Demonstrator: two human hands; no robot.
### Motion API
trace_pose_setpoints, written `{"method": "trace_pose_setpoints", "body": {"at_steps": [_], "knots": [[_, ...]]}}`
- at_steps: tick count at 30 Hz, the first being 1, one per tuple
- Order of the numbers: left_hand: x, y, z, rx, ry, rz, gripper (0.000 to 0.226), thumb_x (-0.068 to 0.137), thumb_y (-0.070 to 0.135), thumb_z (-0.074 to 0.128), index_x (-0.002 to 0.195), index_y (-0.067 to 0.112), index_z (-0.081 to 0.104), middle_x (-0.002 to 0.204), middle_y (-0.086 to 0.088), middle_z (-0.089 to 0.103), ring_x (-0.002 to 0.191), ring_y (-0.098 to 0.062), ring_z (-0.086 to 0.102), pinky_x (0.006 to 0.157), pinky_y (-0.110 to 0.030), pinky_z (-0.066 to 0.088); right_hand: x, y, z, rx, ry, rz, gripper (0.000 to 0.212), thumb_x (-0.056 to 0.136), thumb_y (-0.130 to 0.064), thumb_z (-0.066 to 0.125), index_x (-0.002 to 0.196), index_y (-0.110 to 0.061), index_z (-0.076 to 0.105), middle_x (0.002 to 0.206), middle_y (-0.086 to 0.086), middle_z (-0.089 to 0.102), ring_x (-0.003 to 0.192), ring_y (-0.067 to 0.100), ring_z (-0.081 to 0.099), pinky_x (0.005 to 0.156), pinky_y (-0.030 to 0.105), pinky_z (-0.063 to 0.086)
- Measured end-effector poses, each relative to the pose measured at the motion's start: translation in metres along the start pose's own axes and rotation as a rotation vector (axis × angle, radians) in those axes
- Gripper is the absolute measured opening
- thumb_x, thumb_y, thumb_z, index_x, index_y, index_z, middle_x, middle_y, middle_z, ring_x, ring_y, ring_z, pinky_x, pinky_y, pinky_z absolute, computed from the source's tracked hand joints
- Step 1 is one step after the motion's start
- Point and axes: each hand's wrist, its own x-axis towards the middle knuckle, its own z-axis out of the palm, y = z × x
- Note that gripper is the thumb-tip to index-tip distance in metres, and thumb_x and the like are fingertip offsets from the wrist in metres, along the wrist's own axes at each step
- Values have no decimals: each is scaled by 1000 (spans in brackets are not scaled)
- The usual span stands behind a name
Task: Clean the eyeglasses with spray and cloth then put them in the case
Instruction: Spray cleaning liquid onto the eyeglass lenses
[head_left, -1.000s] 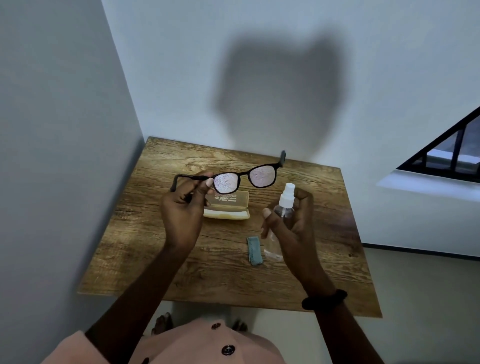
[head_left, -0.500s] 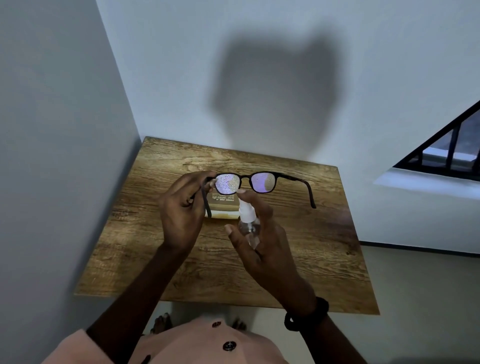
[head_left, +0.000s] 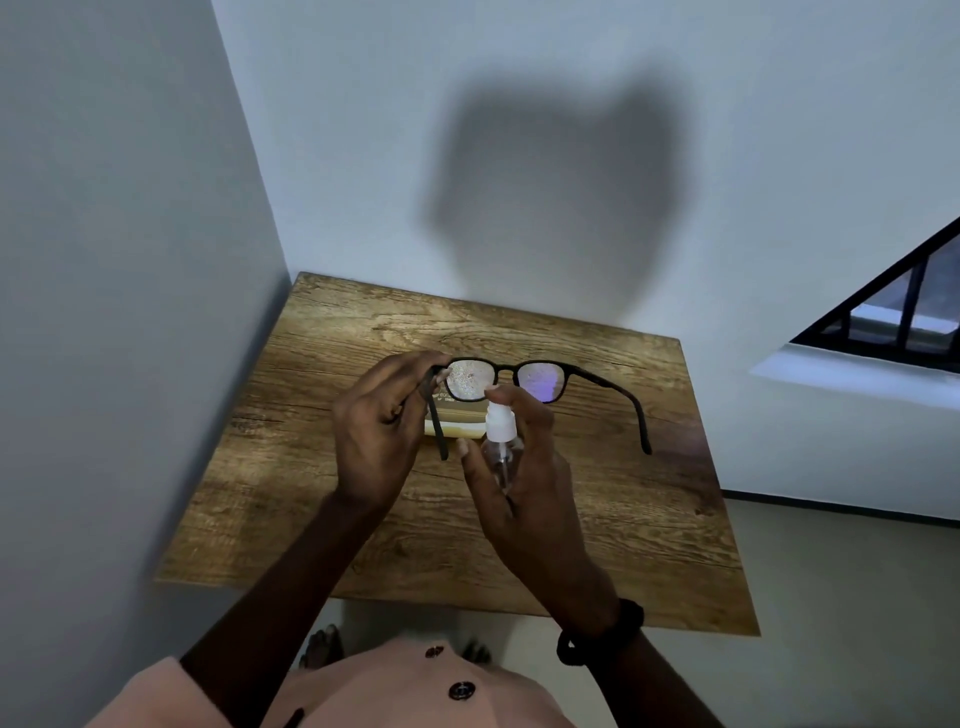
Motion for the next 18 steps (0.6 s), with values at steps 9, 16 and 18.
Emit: {"method": "trace_pose_setpoints", "body": {"at_steps": [9, 16, 18], "knots": [[-2, -1, -1, 6, -3, -1, 22, 93, -6, 70, 113, 2, 77, 109, -7, 76, 102, -16, 73, 87, -33, 59, -5, 0, 5, -86, 21, -1, 52, 100, -28, 56, 145, -36, 31, 76, -8, 57, 58, 5, 53, 58, 10, 36], [-3, -1, -2, -37, 11, -8, 22, 94, -8, 67, 114, 0, 76, 110, -10, 75, 103, -19, 73, 86, -39, 60, -8, 11, -3, -129, 135, 14, 49, 100, -28, 56, 143, -37, 34, 82, -2, 61, 58, 5, 54, 54, 15, 42], [-3, -3, -2, -43, 18, -12, 22, 95, -6, 68, 114, 1, 76, 109, -9, 76, 103, -20, 73, 85, -42, 61, -9, 16, -9, -136, 198, 41, 49, 100, -25, 58, 142, -37, 35, 76, -2, 59, 57, 10, 57, 50, 28, 51]]}}
